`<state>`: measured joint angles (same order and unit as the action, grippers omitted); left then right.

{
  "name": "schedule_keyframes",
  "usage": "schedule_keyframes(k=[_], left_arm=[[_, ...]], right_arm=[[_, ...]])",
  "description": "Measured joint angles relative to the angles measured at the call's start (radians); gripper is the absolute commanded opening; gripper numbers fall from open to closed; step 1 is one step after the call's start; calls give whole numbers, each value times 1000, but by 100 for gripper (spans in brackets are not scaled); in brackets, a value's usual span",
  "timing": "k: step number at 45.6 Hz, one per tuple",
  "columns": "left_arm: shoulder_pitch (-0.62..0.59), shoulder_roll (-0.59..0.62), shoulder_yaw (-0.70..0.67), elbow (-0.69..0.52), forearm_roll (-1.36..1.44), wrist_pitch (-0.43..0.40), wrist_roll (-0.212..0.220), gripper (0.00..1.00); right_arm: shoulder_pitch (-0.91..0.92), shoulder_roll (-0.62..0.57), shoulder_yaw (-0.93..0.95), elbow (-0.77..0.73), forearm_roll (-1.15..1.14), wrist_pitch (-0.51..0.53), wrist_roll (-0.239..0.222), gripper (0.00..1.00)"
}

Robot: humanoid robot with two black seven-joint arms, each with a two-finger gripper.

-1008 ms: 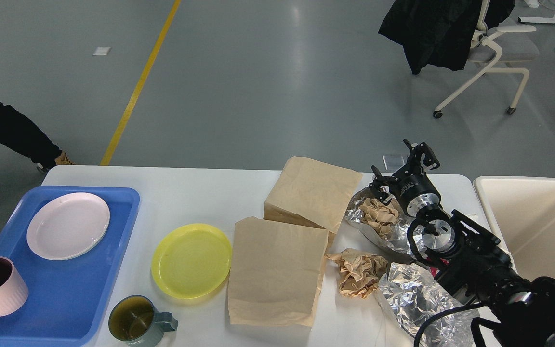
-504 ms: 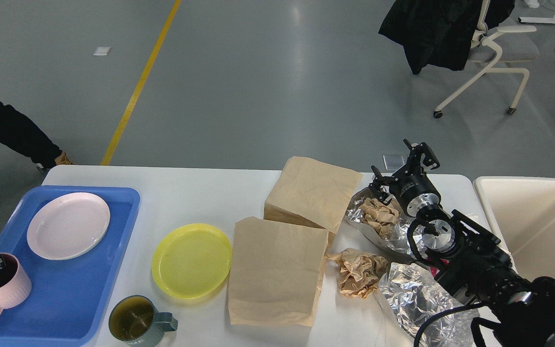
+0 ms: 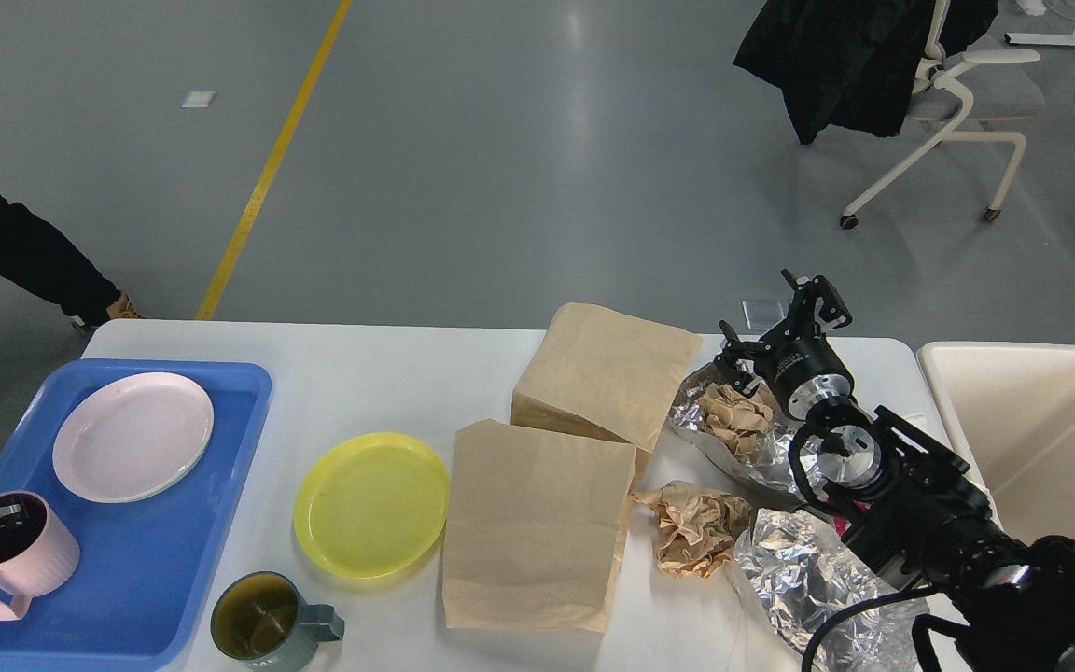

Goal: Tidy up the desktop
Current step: 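Set the pink mug down on the blue tray corner and release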

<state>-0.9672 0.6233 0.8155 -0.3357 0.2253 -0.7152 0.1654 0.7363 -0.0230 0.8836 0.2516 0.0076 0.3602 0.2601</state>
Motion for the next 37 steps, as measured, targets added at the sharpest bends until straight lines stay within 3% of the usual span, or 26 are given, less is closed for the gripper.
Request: schedule_keyframes(k=[11,23,29,37], left_arm=[[-4,23,3,-46,-5,-11,-2,78],[-88,131,32,-181,-5,-42,3,81],[-193,188,96,-253,-5,-94,0,82],[-305,205,172,-264,-6,-167,-7,84]], right_arm=[[0,0,0,0,0,0,0,100],[0,0,0,0,0,0,0,100],[0,0,0,0,0,0,0,100],[0,0,0,0,0,0,0,100]])
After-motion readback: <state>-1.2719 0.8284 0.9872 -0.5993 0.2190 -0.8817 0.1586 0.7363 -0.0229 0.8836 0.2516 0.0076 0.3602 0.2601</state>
